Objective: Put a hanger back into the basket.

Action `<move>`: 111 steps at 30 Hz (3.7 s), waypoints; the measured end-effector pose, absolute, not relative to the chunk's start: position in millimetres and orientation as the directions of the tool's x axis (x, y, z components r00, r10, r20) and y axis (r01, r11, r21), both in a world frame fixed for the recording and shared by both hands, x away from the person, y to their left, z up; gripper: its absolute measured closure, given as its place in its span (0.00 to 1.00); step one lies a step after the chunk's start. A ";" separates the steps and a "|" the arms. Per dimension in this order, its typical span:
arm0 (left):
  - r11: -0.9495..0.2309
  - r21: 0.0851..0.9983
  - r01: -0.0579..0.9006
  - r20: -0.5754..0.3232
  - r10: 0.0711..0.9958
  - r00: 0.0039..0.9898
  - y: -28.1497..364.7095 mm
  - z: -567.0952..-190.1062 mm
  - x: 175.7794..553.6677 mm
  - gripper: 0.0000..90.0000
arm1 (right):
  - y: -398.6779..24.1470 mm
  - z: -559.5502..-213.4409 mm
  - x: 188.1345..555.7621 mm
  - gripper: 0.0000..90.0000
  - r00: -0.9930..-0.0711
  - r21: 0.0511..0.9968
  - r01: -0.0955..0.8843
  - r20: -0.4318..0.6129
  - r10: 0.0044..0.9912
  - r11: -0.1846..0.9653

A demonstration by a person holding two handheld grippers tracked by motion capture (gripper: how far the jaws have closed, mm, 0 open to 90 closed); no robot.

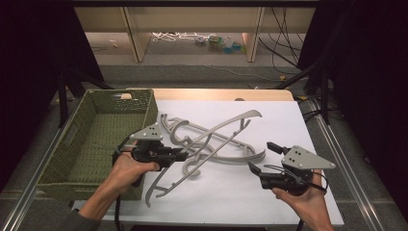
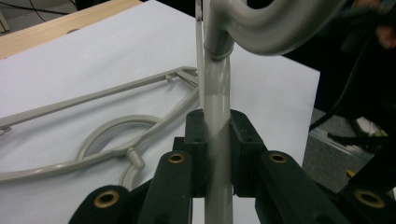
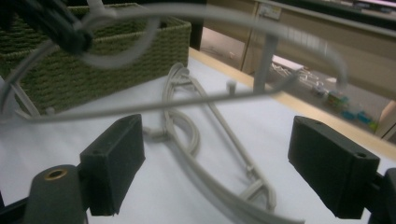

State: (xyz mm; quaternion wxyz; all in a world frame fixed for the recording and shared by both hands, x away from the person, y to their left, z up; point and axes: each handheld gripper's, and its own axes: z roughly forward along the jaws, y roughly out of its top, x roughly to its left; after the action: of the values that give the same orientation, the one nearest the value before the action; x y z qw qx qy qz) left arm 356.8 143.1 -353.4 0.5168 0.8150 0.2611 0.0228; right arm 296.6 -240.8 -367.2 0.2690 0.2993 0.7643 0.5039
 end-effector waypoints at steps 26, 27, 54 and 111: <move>-0.177 0.853 0.491 -0.300 0.603 0.739 252.8 -264.1 369.9 0.88 | -243.4 -416.1 291.9 0.19 -0.681 0.922 0.248 -0.051 0.731 0.296; -0.173 0.850 0.497 -0.299 0.618 0.727 260.0 -264.6 372.0 0.88 | -243.4 -416.1 291.9 0.19 -0.681 0.922 0.248 -0.051 0.731 0.296; -0.168 0.828 0.536 -0.209 0.793 0.572 367.9 -297.6 403.3 0.88 | -242.0 -417.9 293.4 0.19 -0.692 0.918 0.255 -0.046 0.720 0.303; -0.215 0.622 0.753 -0.214 0.878 0.427 394.9 -411.5 439.9 0.87 | -240.8 -418.8 293.6 0.19 -0.697 0.920 0.249 -0.047 0.716 0.303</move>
State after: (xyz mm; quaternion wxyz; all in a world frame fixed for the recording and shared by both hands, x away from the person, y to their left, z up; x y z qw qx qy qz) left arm 439.9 394.9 -411.5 0.3390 0.7739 0.5270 0.0923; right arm 293.6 -240.8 -418.8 0.2329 0.3122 0.7728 0.5011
